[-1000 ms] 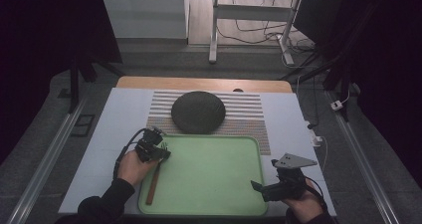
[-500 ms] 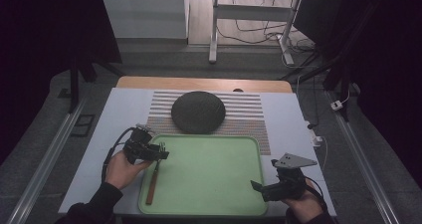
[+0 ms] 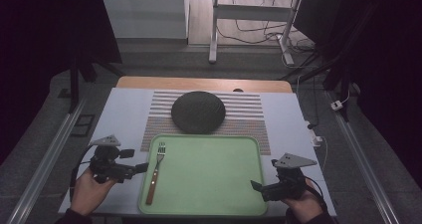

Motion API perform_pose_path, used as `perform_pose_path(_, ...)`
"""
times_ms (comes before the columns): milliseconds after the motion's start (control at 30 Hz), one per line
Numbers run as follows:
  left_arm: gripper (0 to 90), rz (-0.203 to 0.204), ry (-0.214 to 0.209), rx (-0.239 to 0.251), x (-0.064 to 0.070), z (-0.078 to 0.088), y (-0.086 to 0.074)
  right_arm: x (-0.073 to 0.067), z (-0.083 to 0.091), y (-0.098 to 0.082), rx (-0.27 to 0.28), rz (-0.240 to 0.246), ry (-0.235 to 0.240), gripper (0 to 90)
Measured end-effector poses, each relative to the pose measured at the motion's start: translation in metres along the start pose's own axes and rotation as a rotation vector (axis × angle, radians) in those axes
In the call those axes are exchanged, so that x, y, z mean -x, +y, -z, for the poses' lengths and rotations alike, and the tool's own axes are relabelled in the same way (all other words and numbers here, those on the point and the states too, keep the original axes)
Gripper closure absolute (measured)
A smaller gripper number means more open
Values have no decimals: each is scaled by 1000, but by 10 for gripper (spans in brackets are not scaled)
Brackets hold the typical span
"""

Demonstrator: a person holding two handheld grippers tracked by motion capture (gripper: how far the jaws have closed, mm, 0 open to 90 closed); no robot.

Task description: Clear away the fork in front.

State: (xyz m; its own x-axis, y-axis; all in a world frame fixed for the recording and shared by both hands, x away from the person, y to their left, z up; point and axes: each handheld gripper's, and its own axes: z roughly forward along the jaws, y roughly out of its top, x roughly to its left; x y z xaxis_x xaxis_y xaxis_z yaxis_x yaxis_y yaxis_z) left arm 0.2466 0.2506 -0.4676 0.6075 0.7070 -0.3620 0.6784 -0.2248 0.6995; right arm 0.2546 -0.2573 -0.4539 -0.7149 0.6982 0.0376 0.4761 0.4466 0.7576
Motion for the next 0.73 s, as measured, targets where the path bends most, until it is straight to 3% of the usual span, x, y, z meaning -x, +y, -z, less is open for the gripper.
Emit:
perform_pose_path(267,3,-2,17,40,5,25,-32,0,0,0,1,-3,-2,0)
perform_pose_path(467,0,12,73,24,6,39,-52,0,0,0,1,-2,-4,0)
perform_pose_path(600,0,9,115,33,9,46,-58,0,0,0,0,-1,-5,0)
perform_pose_path(733,0,25,118,45,9,46,-58,0,-1,0,-3,1,-6,0)
